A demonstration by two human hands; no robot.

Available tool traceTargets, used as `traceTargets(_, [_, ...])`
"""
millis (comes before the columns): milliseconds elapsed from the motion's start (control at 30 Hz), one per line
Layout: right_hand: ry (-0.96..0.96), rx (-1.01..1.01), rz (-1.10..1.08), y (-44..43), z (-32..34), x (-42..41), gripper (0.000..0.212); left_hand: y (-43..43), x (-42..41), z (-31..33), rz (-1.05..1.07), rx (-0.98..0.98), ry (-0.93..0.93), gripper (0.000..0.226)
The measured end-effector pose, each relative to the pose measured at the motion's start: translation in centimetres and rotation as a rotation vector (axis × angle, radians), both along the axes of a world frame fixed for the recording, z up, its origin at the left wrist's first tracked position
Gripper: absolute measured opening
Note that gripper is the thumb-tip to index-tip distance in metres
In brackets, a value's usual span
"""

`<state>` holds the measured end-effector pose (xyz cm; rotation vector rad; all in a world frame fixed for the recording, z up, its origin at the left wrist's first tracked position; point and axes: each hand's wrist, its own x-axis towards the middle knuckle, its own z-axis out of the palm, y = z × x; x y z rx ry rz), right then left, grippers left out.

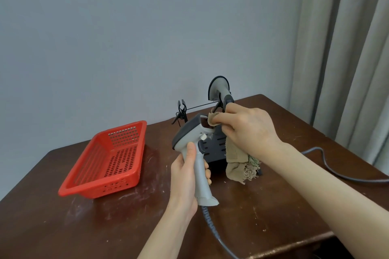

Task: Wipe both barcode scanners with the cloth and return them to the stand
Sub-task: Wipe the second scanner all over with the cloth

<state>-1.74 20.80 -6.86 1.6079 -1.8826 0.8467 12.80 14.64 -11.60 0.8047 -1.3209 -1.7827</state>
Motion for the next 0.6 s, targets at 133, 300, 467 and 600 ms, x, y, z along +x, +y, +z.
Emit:
traceTargets(133, [0.055,0.013,-0.044,-0.5,0.1,-0.1,0.035,-0.1,-0.1,0.2,0.006,-0.015,-0.016,0.041])
traceTargets(300, [0.049,0.001,-0.042,-0.7,-0.4,-0.5,0.027,-0.4,-0.4,0.0,0.02,-0.037,-0.04,0.042])
traceTargets(467, [-0.431,0.163,0.056,-0.5,-0.7,-1.5,0.03,-0.5,-0.6,-0.5,0.037,-0.106,-0.068,0.051])
traceTargets(600, [-0.626,0.03,0.121,0.0,-1.0,-1.6,0.034,-0.5,-1.0,-0.4,0.054,-0.119,-0.075,0.044])
